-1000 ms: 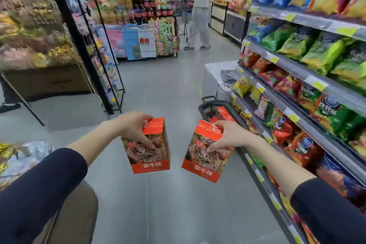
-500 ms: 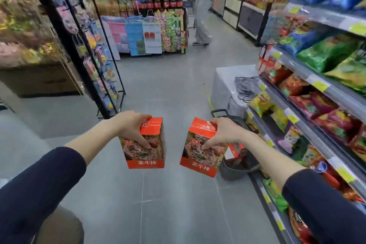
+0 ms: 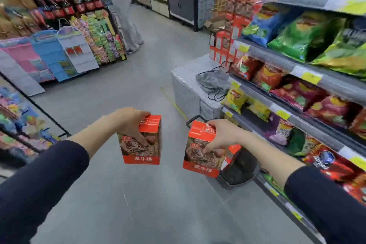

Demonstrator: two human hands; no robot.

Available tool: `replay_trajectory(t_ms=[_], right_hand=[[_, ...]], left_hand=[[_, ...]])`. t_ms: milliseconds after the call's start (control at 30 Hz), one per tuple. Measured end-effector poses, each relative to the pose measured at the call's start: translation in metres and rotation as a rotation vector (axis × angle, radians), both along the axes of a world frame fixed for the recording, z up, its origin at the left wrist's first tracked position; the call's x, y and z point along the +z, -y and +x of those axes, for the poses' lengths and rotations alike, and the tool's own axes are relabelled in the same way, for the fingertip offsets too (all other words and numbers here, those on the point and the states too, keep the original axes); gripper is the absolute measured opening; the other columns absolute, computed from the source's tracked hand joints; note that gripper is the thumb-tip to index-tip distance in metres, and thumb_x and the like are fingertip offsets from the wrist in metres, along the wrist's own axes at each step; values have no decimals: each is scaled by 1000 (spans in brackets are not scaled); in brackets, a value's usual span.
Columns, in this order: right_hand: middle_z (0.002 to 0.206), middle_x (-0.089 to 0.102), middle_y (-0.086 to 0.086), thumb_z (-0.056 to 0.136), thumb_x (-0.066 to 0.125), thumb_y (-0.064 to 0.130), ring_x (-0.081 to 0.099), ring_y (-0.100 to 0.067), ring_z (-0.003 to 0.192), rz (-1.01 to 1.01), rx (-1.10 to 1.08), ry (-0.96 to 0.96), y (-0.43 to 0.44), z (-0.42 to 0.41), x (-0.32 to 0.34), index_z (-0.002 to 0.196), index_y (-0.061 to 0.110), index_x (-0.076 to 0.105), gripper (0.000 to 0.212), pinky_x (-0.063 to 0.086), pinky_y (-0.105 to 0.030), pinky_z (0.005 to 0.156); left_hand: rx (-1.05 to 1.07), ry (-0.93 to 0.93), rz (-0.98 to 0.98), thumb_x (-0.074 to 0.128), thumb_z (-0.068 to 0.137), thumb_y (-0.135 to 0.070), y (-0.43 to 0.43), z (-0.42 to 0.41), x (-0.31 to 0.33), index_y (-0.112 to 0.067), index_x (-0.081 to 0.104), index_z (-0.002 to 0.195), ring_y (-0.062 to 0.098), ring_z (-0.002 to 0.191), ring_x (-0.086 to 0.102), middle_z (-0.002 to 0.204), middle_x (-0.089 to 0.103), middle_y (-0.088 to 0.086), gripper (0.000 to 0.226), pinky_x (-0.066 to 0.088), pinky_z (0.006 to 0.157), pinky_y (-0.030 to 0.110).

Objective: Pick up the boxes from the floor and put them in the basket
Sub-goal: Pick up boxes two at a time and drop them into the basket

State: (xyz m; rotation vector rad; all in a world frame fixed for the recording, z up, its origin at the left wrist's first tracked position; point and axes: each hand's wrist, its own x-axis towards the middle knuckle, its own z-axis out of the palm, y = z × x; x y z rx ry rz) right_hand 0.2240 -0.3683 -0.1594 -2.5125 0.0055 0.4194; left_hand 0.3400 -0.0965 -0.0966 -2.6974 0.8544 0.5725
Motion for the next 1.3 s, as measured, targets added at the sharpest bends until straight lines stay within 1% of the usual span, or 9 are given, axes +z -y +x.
replay_trajectory(t_ms=[233, 433, 633, 733, 800, 900, 967, 1133, 1300], right_hand=[[94, 59, 2, 52, 82, 53, 56, -18, 84, -91, -227, -47, 76, 57, -44, 98, 19, 53, 64, 43, -33, 67], [121, 58, -5, 51, 81, 55, 55, -25, 109, -150, -441, -102, 129, 97, -87, 123, 13, 49, 90, 42, -37, 81], [105, 61, -3, 47, 84, 50, 58, -26, 100, -166, -665, -128, 151, 107, -136, 105, 16, 52, 74, 42, -32, 72], [113, 58, -4, 48, 83, 50, 55, -27, 108, -214, -776, -177, 155, 113, -172, 119, 16, 48, 86, 45, -35, 87], [113, 58, -4, 47, 82, 52, 55, -26, 107, -242, -820, -205, 158, 117, -201, 117, 17, 48, 85, 46, -37, 89], [116, 58, -5, 51, 81, 51, 54, -25, 108, -259, -815, -258, 160, 125, -249, 119, 16, 46, 85, 43, -35, 89], [122, 55, -8, 53, 80, 51, 51, -27, 112, -265, -806, -284, 161, 129, -285, 129, 13, 41, 93, 40, -36, 94], [126, 52, -7, 55, 77, 54, 49, -27, 115, -218, -796, -293, 158, 137, -379, 134, 12, 36, 99, 37, -38, 100], [134, 50, -2, 58, 72, 63, 46, -23, 122, -214, -753, -243, 156, 155, -468, 135, 16, 37, 97, 31, -37, 106]], left_hand=[[-212, -15, 1, 75, 50, -69, 95, 122, -46, -28, 38, 134, 21, 110, 56, 120, 60, -1, 100, 39, 75, 29], [-413, -55, -42, 76, 54, -66, 183, 197, -94, -22, 35, 138, 26, 113, 53, 122, 58, 3, 103, 43, 82, 31], [-585, -96, -77, 75, 55, -65, 249, 239, -161, -20, 31, 140, 26, 117, 51, 129, 54, 5, 106, 43, 94, 37], [-659, -134, -78, 75, 56, -64, 279, 254, -209, -19, 29, 142, 27, 122, 47, 136, 49, 6, 108, 44, 97, 41], [-714, -157, -73, 72, 57, -68, 297, 261, -244, -21, 26, 143, 28, 125, 44, 137, 47, 5, 108, 46, 96, 44], [-778, -138, -78, 65, 57, -75, 313, 266, -299, -20, 25, 143, 28, 124, 44, 134, 48, 5, 109, 46, 92, 41], [-792, -140, -103, 64, 56, -78, 321, 266, -336, -19, 28, 143, 28, 124, 45, 133, 50, 5, 111, 44, 95, 40], [-847, -180, -157, 69, 57, -72, 332, 271, -430, -18, 31, 142, 30, 125, 45, 134, 48, 8, 107, 39, 102, 41], [-970, -159, -188, 70, 48, -76, 342, 282, -529, -13, 49, 130, 35, 105, 59, 117, 59, 12, 106, 46, 94, 43]])
